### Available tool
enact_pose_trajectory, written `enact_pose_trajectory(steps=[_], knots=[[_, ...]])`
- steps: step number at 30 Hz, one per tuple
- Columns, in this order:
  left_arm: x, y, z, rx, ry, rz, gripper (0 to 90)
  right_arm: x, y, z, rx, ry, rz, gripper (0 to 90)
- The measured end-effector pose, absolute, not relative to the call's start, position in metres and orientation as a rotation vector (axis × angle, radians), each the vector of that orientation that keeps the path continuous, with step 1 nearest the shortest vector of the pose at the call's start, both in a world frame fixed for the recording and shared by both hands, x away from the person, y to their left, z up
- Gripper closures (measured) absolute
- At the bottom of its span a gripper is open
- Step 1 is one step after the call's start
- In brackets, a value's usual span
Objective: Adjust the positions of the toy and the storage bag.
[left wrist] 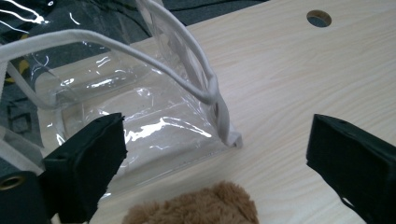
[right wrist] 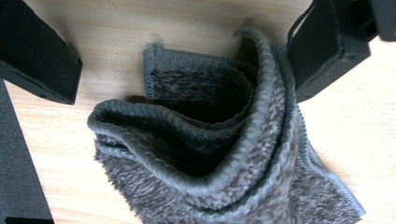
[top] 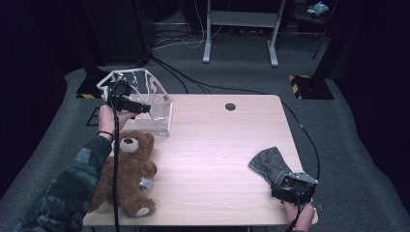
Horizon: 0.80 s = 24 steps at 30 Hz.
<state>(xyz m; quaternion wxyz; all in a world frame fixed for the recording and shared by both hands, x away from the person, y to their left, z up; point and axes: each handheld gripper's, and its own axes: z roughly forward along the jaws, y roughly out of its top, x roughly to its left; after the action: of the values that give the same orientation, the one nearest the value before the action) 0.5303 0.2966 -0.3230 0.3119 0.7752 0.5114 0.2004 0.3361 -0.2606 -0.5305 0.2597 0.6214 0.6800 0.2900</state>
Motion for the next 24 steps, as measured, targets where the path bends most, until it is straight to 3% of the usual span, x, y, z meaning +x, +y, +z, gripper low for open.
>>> enact_pose_trajectory(steps=[9, 24], knots=[[0.558, 0.288, -0.331, 2.039, 1.412, 0.518, 20.6, 0.336, -0.261, -0.531, 1.684, 1.841, 0.785, 0.0], [0.576, 0.278, -0.354, 2.092, 1.444, 0.57, 59.7, 0.336, -0.26, -0.531, 1.686, 1.835, 0.786, 0.0]])
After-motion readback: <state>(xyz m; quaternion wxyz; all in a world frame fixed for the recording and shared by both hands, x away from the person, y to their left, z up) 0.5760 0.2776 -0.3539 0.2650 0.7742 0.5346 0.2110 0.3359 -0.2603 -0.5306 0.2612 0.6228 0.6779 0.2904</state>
